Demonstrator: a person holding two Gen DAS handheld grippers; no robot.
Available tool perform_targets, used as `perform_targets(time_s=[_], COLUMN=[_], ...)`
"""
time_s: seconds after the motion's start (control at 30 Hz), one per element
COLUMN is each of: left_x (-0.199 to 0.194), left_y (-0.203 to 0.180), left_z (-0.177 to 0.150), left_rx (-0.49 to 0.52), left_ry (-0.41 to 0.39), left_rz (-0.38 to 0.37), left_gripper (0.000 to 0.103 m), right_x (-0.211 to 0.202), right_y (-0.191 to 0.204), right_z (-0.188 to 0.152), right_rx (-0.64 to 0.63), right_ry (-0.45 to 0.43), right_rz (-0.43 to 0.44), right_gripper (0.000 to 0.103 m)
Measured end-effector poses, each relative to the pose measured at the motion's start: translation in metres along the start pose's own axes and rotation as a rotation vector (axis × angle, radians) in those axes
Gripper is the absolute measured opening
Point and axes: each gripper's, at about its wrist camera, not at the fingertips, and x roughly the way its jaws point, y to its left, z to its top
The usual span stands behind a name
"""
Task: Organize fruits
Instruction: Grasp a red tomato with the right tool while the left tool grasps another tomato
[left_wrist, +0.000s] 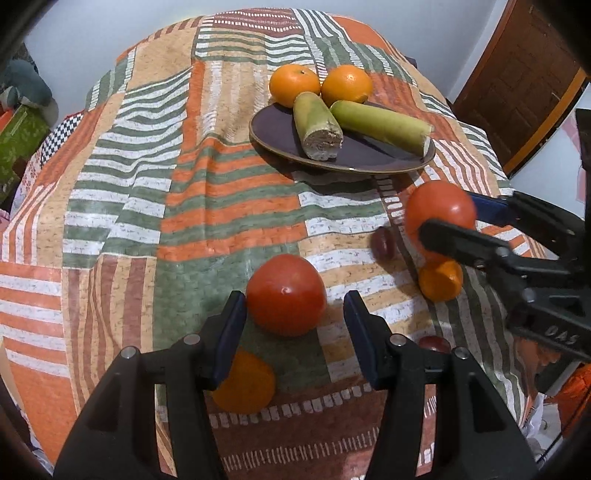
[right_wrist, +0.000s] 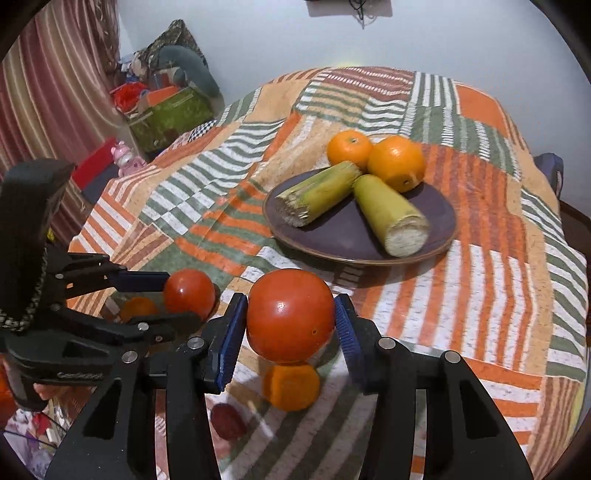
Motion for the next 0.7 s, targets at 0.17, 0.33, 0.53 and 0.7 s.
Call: perform_targets(time_s=[0.17,0.33,0.53,0.7], left_x=[0.004,0.018,0.016,0.004], left_y=[0.002,0.015,0.013,0.009], left_z=[0.002,0.006,0.006,0.008], left_rx=[-0.001,-0.054,-0.057,-0.04], left_ry=[0.003,0.039,0.034,0.004], left_rz=[0.017,-0.01,-0.01,0.019], left_gripper=[0.054,0.047,0.046,0.046], right_x=[-0.009,-0.012,-0.016,-0.021], right_y=[-0.012,-0.022,-0.031,-0.036], right_z=[-0.004,-0.008,-0.01,-0.01], right_rx=[0.029,0.054,0.075,0.084], right_ry=[-0.007,-0.006,-0.012,-0.025], right_rz=[-0.014,-0.021,-0.025,-0.033], right_gripper=[0.045,0.045,0.045,0.045])
